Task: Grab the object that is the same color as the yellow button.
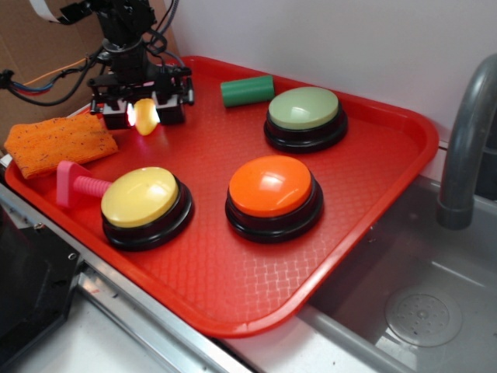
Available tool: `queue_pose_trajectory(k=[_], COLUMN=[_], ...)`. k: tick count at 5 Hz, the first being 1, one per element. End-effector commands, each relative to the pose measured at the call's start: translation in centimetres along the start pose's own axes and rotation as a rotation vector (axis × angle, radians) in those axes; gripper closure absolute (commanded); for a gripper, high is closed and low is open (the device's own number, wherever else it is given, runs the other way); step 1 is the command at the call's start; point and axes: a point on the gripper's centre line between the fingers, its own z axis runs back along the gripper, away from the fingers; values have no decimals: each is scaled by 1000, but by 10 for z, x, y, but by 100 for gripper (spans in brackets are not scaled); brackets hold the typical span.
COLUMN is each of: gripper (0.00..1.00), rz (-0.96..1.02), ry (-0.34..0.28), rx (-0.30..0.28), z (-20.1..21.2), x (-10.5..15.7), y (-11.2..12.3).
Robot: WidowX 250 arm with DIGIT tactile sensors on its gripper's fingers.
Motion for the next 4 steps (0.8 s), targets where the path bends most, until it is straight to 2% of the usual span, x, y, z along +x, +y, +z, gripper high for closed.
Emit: queue_pose_trajectory(k=[1, 2, 3, 4], gripper=[100, 100, 100, 100], rz=[-415, -663, -864, -859], ry=[-52, 9, 3, 50], rx=[-111, -164, -208, -237], z=[84, 115, 125, 122], x=[-9, -35, -58, -60], y=[-13, -32, -41, -31])
